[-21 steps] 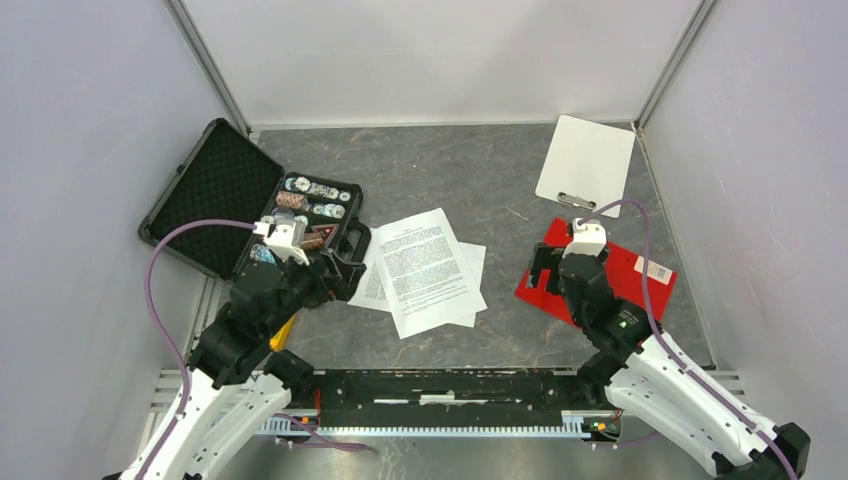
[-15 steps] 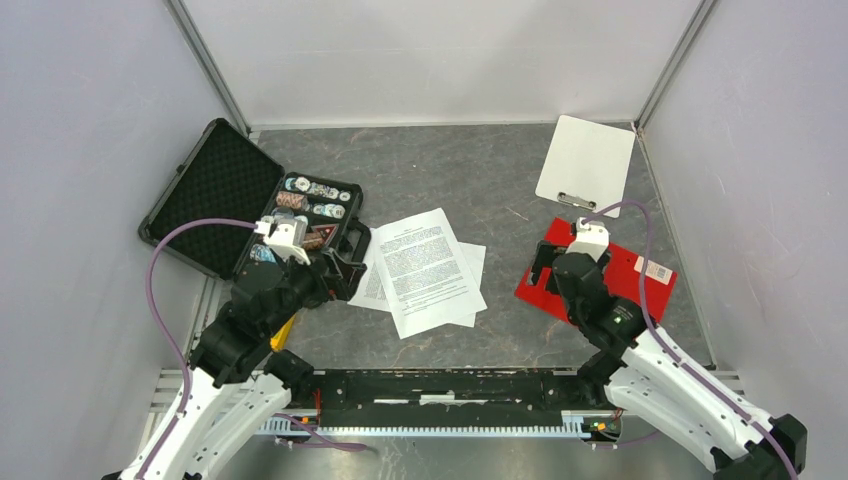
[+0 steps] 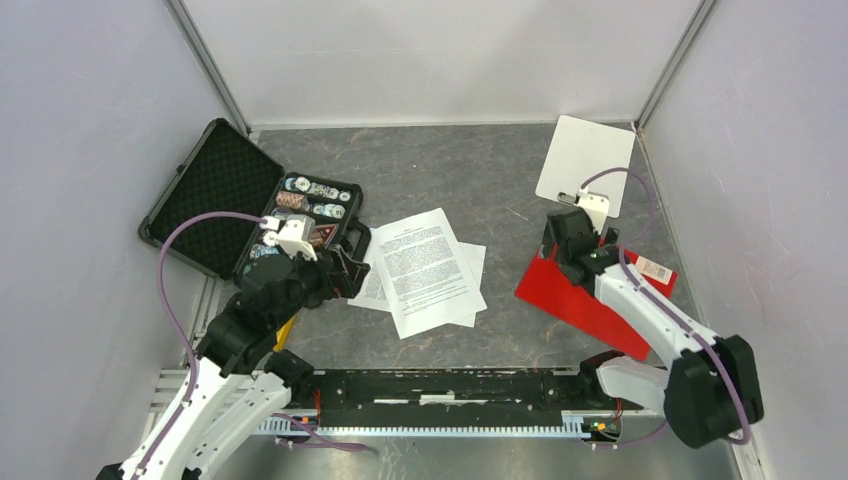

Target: Put the files into the folder

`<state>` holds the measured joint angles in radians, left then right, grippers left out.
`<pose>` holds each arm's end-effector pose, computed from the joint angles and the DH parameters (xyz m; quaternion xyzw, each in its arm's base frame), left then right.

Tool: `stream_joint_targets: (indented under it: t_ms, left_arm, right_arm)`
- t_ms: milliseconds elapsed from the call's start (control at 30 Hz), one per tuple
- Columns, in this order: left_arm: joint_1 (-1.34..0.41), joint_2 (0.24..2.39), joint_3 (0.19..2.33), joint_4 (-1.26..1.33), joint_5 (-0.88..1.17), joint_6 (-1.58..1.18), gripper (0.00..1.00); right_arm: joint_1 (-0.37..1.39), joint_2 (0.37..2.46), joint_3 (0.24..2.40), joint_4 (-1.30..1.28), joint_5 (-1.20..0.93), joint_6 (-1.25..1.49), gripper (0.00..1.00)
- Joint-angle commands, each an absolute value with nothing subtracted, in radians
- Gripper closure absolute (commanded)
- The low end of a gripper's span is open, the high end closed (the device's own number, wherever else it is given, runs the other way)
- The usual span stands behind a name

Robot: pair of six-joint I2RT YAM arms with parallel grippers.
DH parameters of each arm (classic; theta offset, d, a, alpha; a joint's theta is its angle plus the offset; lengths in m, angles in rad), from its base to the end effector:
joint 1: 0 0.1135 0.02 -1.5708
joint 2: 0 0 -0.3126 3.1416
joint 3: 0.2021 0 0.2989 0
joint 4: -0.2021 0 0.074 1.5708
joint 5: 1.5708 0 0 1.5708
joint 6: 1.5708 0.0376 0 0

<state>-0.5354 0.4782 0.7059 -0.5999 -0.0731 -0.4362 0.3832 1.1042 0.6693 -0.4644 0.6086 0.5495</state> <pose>0.1029 -0.0579 0.3414 0.0203 0.8252 -0.2365 0.5126 0.2264 0.0681 0.2416 0.1732 0.8895 -0.1114 0.4080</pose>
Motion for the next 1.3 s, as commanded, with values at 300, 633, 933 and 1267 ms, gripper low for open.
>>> stream_joint_targets:
  t_ms: [300,633,933,1267]
  left_arm:
    - [-0.537,0.481,0.735,-0.598,-0.065,-0.393,0.0]
    - [-0.537,0.542,0.741,-0.574,-0.023,-0.394,0.02]
    - [-0.537,0.617,0.753,-0.592,0.046,-0.386,0.06]
    - [-0.537,0.613,0.747,-0.592,0.051,-0.38,0.04]
  right_arm:
    - [0.284,1.483,1.012,-0.47,0.595,0.511,0.1]
    - [-0.007,1.303,0.866,-0.492,0.673,0.612,0.02]
    - [-0.277,1.135,0.736,-0.453,0.615,0.6,0.02]
    - [-0.535,1.145,0.595,-0.293,0.335,0.498,0.02]
